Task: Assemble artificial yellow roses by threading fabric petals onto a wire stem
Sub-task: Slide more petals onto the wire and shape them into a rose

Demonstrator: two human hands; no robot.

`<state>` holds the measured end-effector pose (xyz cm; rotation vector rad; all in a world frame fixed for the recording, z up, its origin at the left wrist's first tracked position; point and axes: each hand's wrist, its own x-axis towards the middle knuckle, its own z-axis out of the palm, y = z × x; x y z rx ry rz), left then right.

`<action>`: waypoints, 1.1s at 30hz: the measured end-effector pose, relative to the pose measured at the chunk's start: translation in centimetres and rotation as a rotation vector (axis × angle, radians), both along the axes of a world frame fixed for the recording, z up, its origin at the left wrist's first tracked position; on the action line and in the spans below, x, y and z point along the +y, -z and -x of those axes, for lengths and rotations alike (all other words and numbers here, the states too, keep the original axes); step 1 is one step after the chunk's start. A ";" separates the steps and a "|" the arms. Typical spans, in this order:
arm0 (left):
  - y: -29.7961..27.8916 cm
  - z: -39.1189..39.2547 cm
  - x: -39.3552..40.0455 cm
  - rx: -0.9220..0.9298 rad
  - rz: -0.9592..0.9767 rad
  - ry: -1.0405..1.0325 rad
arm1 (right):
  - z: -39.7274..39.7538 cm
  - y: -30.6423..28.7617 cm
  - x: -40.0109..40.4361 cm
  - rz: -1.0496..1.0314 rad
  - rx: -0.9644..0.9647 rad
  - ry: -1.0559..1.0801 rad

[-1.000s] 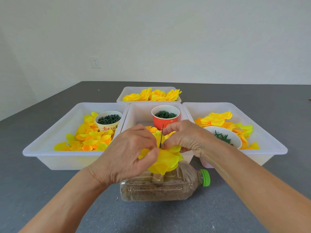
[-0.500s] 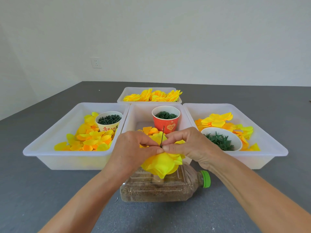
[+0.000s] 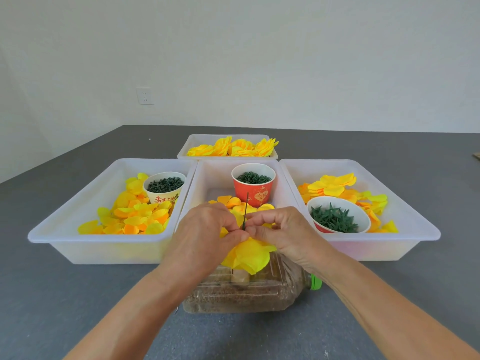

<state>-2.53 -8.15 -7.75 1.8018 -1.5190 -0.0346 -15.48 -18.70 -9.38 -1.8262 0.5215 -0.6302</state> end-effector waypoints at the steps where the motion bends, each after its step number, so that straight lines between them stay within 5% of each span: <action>1: -0.1 0.0 0.0 0.019 -0.007 -0.001 | 0.0 0.0 0.0 0.012 0.009 0.007; 23: 1.4 0.4 -0.5 0.361 0.071 -0.074 | 0.5 0.1 -0.7 0.103 0.107 0.074; 33: 1.2 0.6 -0.7 0.310 0.056 -0.091 | 0.7 -0.7 -0.5 0.116 0.154 0.085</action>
